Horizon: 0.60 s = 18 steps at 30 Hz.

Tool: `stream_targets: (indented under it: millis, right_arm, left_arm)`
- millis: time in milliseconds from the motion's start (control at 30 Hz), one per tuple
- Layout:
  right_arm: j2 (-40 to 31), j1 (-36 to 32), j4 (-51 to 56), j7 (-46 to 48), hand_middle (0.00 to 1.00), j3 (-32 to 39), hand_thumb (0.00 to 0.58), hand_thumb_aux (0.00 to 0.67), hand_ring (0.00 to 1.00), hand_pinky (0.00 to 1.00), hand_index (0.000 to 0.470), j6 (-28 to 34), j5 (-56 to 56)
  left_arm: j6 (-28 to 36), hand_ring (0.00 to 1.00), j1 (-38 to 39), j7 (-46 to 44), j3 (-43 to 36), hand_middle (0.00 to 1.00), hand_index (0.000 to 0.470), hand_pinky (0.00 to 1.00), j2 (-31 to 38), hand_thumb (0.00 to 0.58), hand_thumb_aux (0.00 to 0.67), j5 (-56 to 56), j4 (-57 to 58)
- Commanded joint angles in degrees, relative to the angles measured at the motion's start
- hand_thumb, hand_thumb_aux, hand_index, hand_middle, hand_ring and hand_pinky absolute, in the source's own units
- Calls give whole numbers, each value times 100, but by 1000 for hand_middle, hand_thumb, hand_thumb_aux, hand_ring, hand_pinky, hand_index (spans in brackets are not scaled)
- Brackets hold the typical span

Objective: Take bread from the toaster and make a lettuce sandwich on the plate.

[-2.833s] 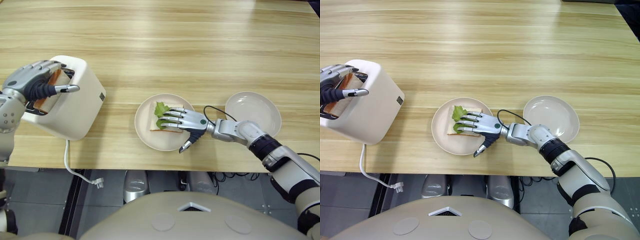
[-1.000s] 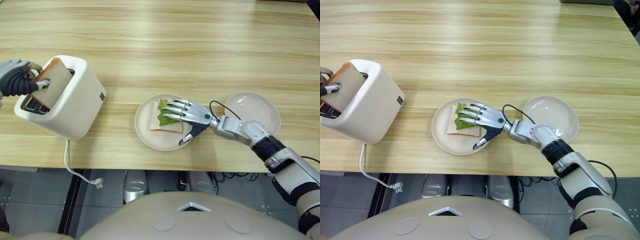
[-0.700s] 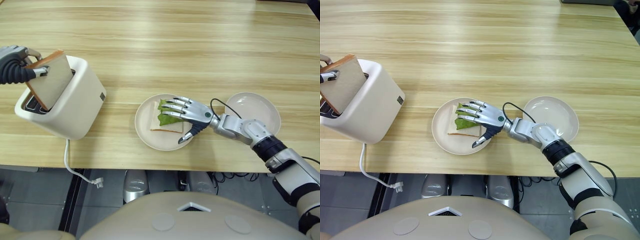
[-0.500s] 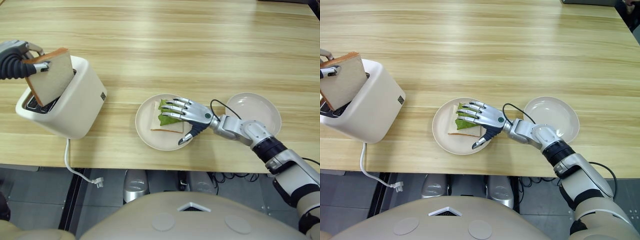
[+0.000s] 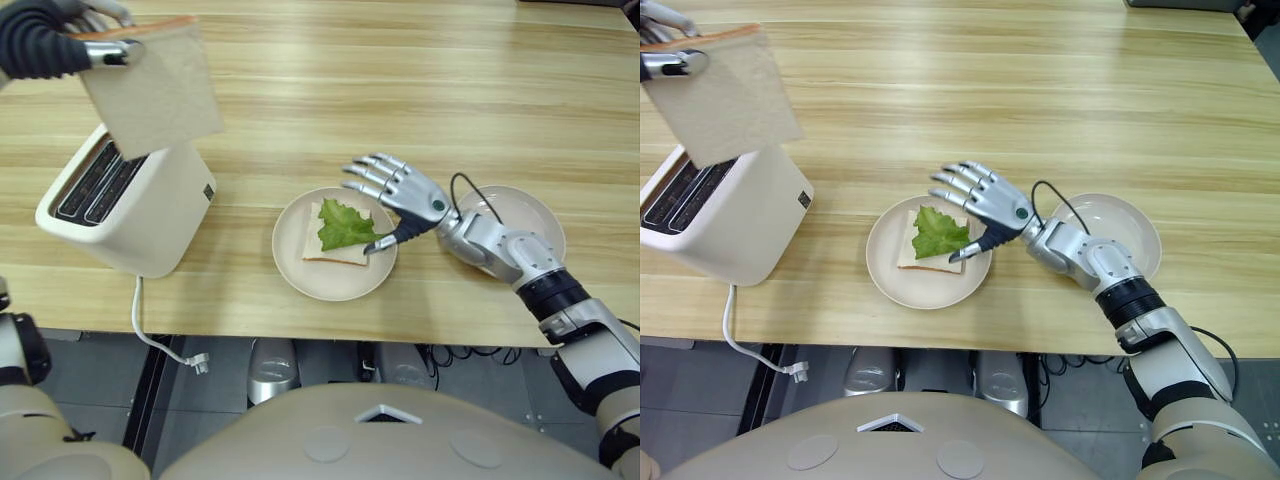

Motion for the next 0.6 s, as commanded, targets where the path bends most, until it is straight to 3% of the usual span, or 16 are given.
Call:
stream_targets:
  millis: [33, 233, 600]
  right_arm:
    - [-20, 39, 140, 122, 0, -502, 0, 0, 0, 0, 0, 117, 620]
    - [-34, 96, 413, 361, 0, -1086, 0, 0, 0, 0, 0, 201, 1376]
    - [-92, 277, 417, 559, 0, -1393, 0, 0, 0, 0, 0, 121, 1626]
  left_arm:
    - [250, 1000, -138, -194, -485, 1000, 460, 1000, -512, 580, 670, -213, -192]
    - [182, 1000, -207, -194, -1115, 1000, 460, 1000, -1545, 580, 670, -194, 170]
    - [-801, 1000, -214, -68, -1972, 1000, 460, 1000, -3012, 580, 670, 258, 2127]
